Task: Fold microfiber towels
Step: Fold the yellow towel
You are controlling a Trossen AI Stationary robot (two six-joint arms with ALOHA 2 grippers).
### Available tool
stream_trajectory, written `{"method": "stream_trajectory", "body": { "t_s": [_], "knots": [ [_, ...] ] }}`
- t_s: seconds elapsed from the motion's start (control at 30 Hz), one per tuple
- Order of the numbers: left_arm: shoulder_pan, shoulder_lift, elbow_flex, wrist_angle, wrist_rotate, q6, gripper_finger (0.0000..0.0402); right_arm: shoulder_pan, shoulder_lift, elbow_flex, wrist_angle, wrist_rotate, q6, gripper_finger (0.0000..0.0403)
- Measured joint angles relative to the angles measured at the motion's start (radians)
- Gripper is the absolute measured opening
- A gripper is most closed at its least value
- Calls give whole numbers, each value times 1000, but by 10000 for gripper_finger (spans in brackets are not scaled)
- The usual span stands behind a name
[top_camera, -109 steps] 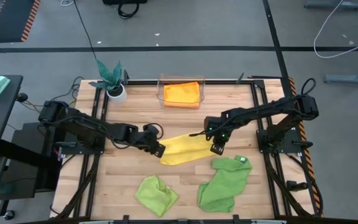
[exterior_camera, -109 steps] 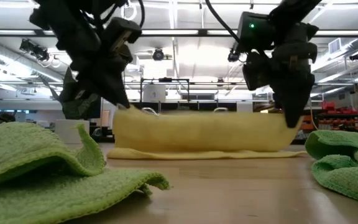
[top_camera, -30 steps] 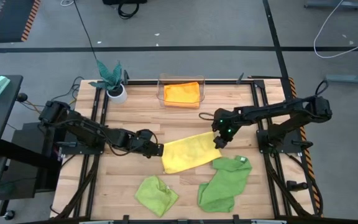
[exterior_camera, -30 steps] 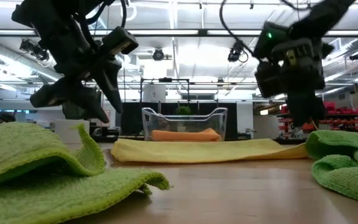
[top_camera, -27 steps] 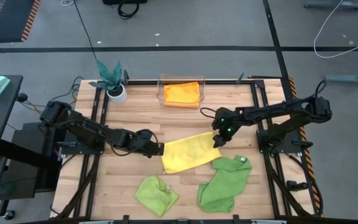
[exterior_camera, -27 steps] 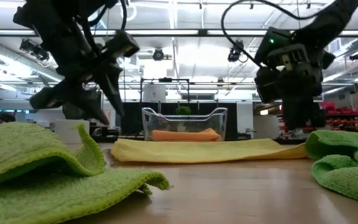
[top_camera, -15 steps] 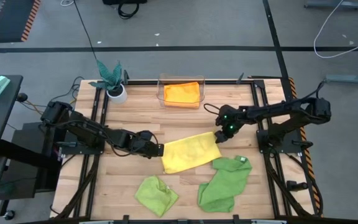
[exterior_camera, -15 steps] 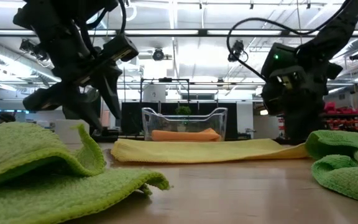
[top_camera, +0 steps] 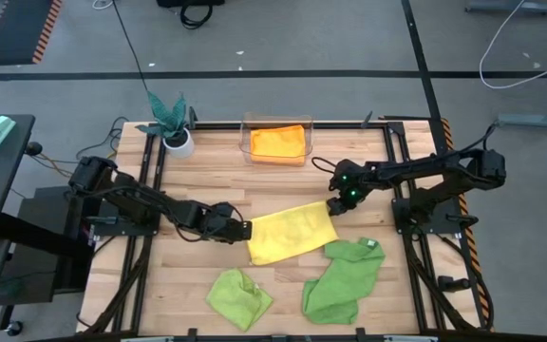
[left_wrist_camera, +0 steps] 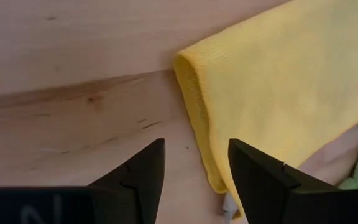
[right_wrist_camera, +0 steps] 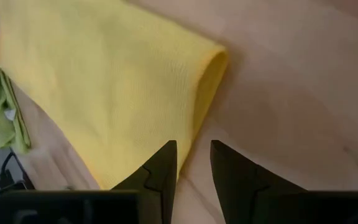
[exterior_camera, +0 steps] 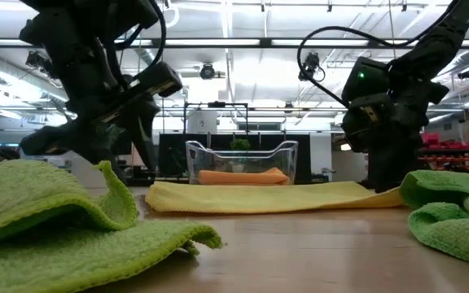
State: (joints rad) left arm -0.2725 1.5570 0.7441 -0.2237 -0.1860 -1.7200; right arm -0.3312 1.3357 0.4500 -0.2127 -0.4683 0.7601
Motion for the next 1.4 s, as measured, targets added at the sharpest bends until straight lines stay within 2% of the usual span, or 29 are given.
{"method": "stream_trajectory", "body": {
  "t_s": [0.43, 1.4],
  "knots": [
    [1, 95, 3, 96, 18, -29, 197, 40, 28, 0, 27, 3, 0, 106],
    [57, 110, 2, 145, 50, 11, 193, 40, 29, 0, 65, 23, 63, 106]
  ]
}}
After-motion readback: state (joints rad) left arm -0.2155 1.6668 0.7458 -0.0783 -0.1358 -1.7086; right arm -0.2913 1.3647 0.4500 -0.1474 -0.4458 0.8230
